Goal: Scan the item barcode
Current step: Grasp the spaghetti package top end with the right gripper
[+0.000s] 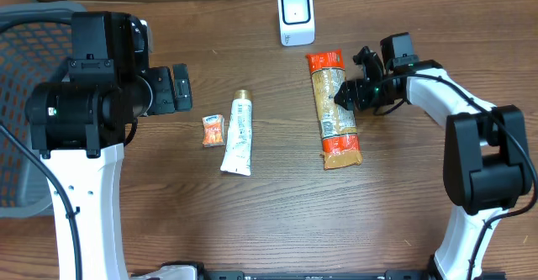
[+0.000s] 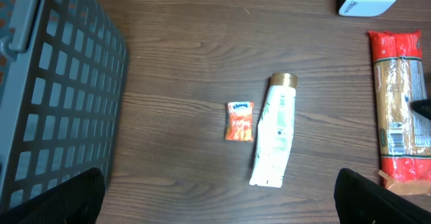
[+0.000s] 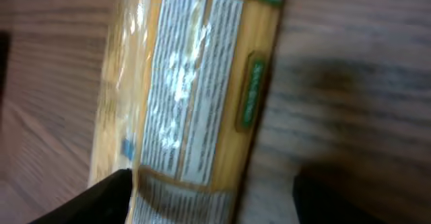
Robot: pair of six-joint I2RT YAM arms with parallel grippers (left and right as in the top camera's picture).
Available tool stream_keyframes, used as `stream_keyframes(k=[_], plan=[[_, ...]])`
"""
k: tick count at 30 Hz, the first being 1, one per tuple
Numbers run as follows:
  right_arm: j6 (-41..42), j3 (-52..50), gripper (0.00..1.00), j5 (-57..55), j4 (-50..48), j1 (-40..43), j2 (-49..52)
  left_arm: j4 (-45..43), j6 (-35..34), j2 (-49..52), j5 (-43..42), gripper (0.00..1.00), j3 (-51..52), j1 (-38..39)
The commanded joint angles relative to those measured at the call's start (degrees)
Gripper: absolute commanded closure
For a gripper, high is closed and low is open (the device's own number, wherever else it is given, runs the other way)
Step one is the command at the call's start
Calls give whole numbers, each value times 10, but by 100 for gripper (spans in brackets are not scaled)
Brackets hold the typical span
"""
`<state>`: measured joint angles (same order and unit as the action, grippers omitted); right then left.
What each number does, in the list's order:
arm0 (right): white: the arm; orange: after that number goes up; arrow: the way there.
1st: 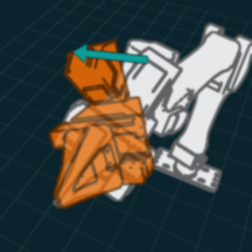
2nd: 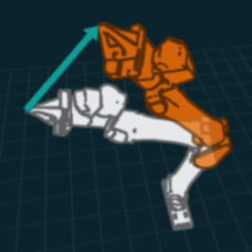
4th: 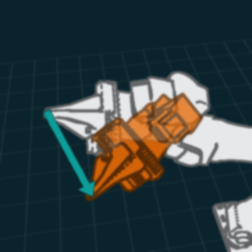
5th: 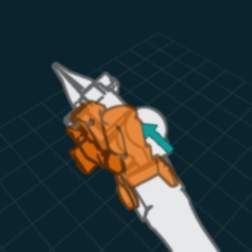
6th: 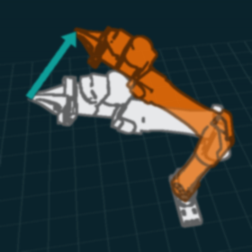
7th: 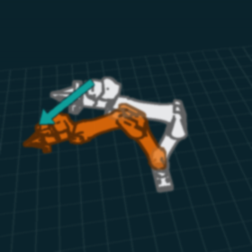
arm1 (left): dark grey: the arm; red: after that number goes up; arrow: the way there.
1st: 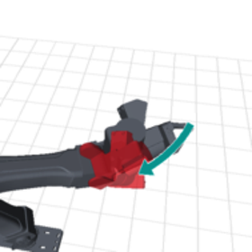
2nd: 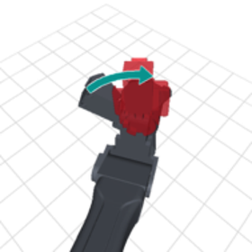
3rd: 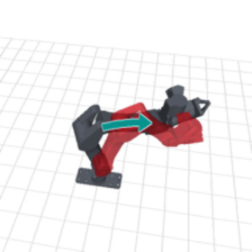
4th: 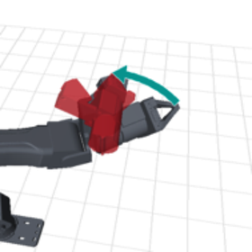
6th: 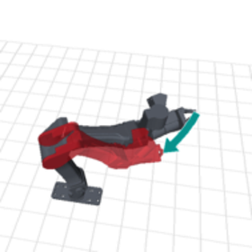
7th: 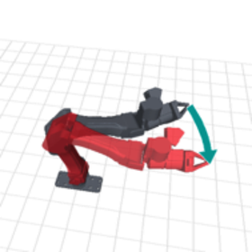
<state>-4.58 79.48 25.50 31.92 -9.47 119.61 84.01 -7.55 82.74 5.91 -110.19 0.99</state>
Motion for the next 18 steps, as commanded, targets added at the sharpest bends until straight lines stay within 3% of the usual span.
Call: stream_keyframes(k=[1, 12, 14, 18], plan=[[-4, 7, 25, 31, -7, -5, 28, -2, -2, 1, 7, 0, -1, -4], [3, -16, 34, 89, 3, -32, 92, -2, -2, 1, 7, 0, -1, -4], [8, -24, 45, 99, 3, -36, 111, -2, -2, 1, 7, 0, -1, -4], [31, -24, 90, 98, 13, -33, 131, -2, -2, 1, 7, 0, -1, -4]])
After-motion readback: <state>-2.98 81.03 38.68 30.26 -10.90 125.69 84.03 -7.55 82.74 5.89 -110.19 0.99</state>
